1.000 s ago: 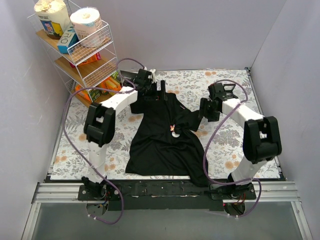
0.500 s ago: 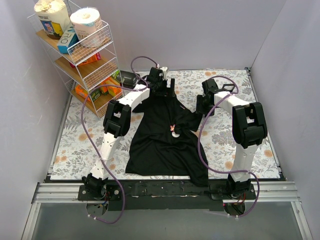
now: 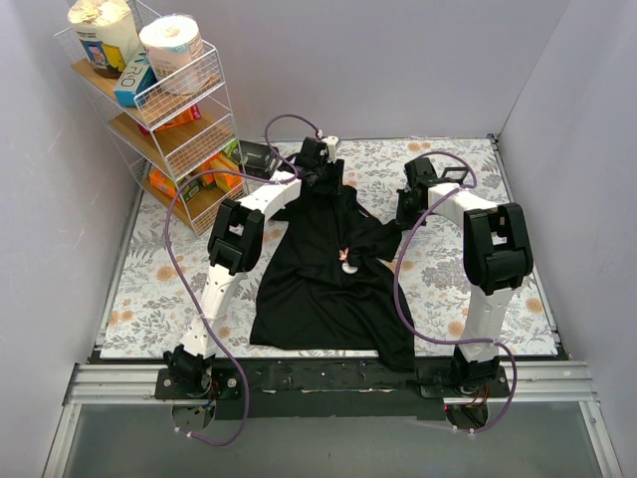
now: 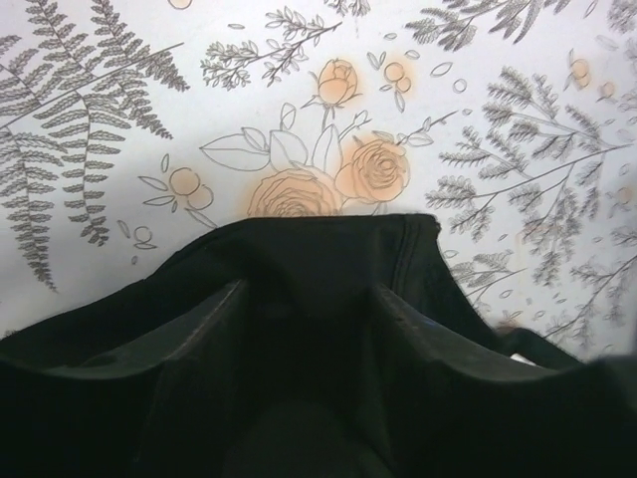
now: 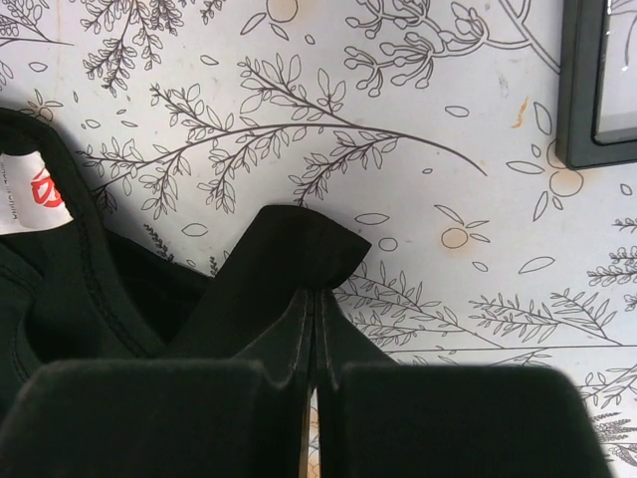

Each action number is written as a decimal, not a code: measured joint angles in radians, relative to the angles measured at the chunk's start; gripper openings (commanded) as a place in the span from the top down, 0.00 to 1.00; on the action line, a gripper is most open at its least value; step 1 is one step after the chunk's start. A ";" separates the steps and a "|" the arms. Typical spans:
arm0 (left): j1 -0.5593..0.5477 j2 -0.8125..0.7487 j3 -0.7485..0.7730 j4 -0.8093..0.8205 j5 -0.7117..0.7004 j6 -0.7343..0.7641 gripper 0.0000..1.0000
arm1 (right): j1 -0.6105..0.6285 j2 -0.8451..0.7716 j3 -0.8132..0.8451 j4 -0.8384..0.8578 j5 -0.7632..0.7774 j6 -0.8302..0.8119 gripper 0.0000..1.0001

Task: Pin the brooch onto the clothing
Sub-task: Flatten out the clothes at the center of the board.

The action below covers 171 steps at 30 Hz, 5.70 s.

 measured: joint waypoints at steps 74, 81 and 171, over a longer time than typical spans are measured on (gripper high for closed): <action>-0.135 -0.569 -0.747 0.278 0.101 -0.039 0.02 | -0.026 0.204 0.346 -0.047 -0.047 -0.076 0.50; -0.086 -0.577 -0.780 0.245 0.009 -0.045 0.02 | -0.026 0.226 0.371 -0.053 -0.040 -0.059 0.53; 0.162 -0.227 -0.484 0.394 0.152 -0.145 0.02 | -0.108 -0.013 -0.024 0.032 -0.095 -0.026 0.93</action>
